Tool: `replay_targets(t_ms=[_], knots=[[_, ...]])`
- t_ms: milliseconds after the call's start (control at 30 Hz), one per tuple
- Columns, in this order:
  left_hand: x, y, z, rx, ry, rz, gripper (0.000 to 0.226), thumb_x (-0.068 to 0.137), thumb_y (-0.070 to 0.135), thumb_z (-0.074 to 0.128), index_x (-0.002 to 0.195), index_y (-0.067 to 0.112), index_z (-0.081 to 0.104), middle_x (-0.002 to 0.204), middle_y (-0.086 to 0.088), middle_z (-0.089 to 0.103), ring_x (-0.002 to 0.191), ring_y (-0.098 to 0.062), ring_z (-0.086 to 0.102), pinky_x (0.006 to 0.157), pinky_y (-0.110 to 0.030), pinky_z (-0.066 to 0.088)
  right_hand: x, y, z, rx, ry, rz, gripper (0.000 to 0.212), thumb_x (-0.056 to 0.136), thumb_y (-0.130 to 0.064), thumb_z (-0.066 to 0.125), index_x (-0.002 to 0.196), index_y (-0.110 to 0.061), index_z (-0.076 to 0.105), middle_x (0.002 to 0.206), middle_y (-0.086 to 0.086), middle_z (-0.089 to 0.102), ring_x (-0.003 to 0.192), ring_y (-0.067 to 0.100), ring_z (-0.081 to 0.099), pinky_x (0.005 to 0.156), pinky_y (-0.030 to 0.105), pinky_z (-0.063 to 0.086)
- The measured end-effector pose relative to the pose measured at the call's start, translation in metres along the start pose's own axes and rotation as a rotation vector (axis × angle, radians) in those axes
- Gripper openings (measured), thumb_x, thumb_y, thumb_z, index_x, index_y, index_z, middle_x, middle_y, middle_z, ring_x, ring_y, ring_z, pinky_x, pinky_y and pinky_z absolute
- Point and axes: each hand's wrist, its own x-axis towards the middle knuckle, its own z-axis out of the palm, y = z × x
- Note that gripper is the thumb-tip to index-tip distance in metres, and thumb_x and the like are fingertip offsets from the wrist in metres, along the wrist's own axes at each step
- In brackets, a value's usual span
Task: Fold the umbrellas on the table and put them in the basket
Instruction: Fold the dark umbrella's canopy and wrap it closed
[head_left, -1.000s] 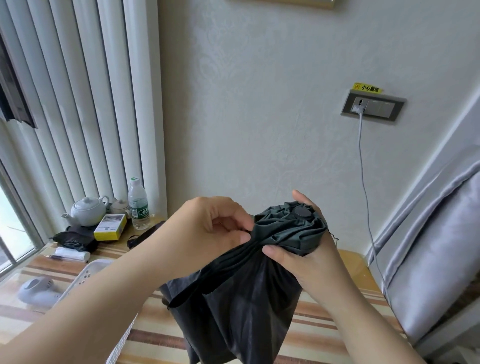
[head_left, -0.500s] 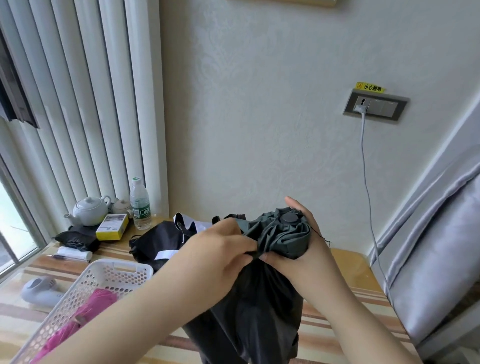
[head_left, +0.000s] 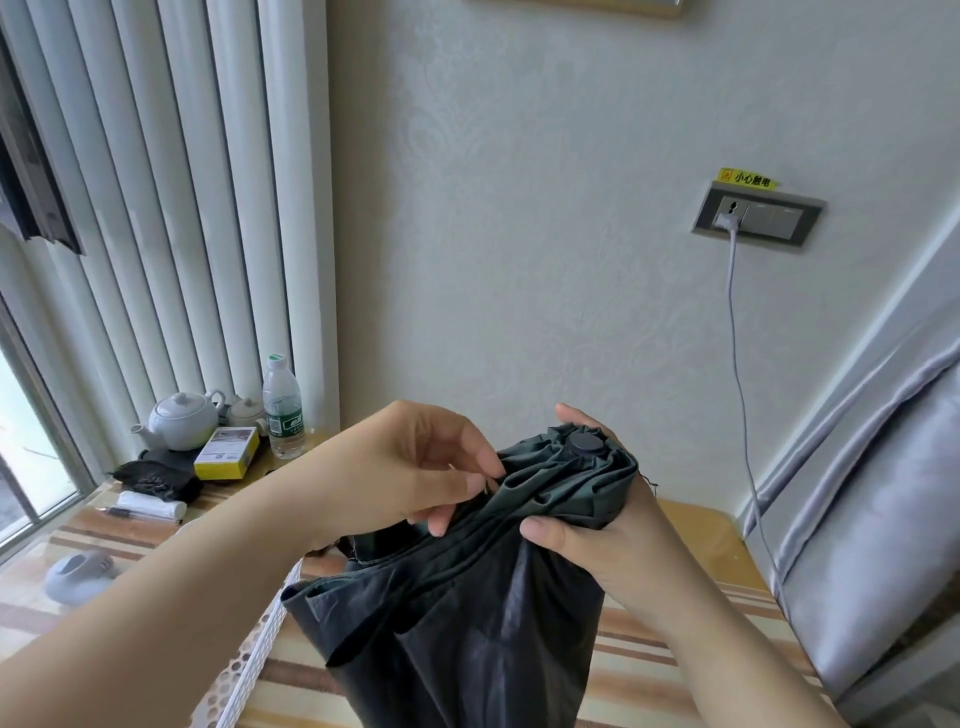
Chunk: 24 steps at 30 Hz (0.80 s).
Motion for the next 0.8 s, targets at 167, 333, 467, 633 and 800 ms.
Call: replay_targets(t_ms=[167, 333, 467, 633, 800], knots=[[0.005, 0.007, 0.008, 0.335, 0.013, -0.004, 0.020, 0.092, 0.018, 0.056, 0.083, 0.034, 0.064, 0.060, 0.001, 0.067, 0.052, -0.006, 0.057, 0.064, -0.023, 0.047, 0.000, 0.000, 0.001, -0.009, -0.027, -0.002, 0.087, 0.060, -0.025, 0.084, 0.131, -0.043, 0.038, 0.115, -0.023, 0.064, 0.111, -0.002, 0.059, 0.092, 0.009, 0.042], [0.000, 0.005, 0.003, 0.268, -0.034, 0.059, 0.022, 0.080, 0.010, 0.057, 0.073, 0.030, 0.065, 0.062, 0.014, 0.061, 0.054, -0.006, 0.050, 0.058, -0.018, 0.042, 0.000, 0.001, -0.004, 0.026, 0.011, 0.005, 0.085, 0.060, -0.023, 0.083, 0.131, -0.040, 0.039, 0.114, -0.025, 0.064, 0.110, -0.006, 0.058, 0.088, 0.005, 0.041], [-0.001, 0.003, 0.000, 0.352, -0.014, 0.128, 0.011, 0.077, 0.024, 0.067, 0.076, 0.034, 0.069, 0.075, 0.018, 0.065, 0.063, -0.003, 0.053, 0.064, -0.019, 0.046, 0.002, 0.001, -0.005, 0.028, 0.008, 0.000, 0.087, 0.061, -0.023, 0.088, 0.130, -0.041, 0.039, 0.113, -0.027, 0.063, 0.110, -0.007, 0.058, 0.088, 0.005, 0.041], [-0.007, 0.006, -0.004, 0.522, -0.054, 0.173, 0.007, 0.079, 0.040, 0.072, 0.083, 0.046, 0.070, 0.087, 0.024, 0.064, 0.091, 0.005, 0.057, 0.078, -0.008, 0.042, 0.003, 0.002, -0.003, 0.039, 0.012, -0.002, 0.087, 0.057, -0.028, 0.086, 0.130, -0.041, 0.040, 0.115, -0.022, 0.065, 0.111, -0.003, 0.059, 0.089, 0.008, 0.042], [0.001, -0.006, 0.003, 0.892, 0.214, 0.289, 0.035, 0.073, 0.055, 0.039, 0.068, 0.031, 0.064, 0.064, 0.021, 0.058, 0.079, 0.004, 0.051, 0.086, -0.027, 0.033, 0.001, -0.004, -0.002, 0.018, -0.027, -0.016, 0.088, 0.063, -0.018, 0.087, 0.132, -0.037, 0.037, 0.113, -0.024, 0.066, 0.110, -0.004, 0.060, 0.088, 0.006, 0.041]])
